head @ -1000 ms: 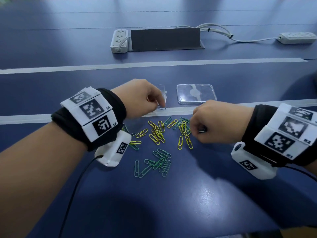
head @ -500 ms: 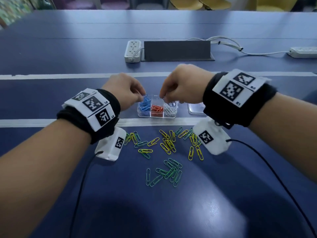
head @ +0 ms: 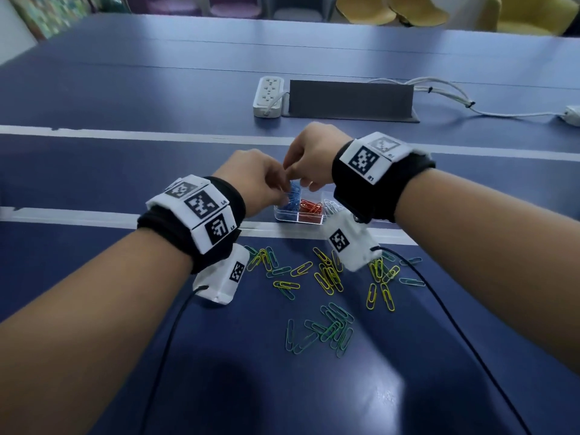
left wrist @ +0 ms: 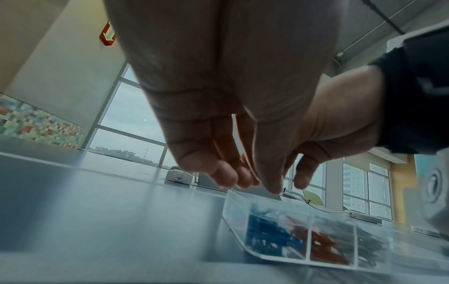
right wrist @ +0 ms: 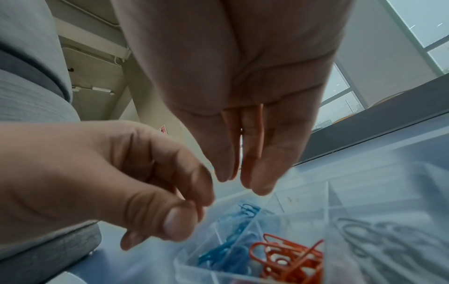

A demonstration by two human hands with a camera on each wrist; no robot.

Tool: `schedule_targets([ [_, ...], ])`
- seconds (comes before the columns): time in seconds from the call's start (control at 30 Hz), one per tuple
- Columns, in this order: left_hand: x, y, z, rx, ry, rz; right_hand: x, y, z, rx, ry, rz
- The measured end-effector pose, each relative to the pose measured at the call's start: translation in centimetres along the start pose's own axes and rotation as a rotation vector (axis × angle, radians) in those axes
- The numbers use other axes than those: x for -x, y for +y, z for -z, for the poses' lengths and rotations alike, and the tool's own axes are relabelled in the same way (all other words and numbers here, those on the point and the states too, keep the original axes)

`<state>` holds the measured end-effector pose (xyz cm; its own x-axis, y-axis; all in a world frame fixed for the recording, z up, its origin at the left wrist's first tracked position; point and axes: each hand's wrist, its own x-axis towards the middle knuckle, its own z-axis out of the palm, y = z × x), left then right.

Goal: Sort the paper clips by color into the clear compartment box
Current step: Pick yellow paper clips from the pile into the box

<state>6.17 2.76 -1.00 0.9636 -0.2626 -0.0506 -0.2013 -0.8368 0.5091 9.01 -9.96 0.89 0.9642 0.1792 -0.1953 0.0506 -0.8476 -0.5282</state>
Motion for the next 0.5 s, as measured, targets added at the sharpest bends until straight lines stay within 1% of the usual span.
schedule_targets([
  [0.13,0.3,-0.5,0.4,0.004,0.02,0.001,0.5,0.7,0.4,0.004,-0.016,0.0],
  [0.27,1.2,-0.8,0.8,-0.085,-0.054,0.001,1.6,1.4,0.8,0.076,-0.003,0.029],
  [0.4,2.6,-1.1,0.9,-0.193,-0.152,0.008,3.7,1.8,0.2,0.22,0.015,0.159],
  [0.5,3.5,-1.6,0.6,-0.259,-0.197,0.036,5.3,1.4,-0.7,0.289,-0.059,0.236],
])
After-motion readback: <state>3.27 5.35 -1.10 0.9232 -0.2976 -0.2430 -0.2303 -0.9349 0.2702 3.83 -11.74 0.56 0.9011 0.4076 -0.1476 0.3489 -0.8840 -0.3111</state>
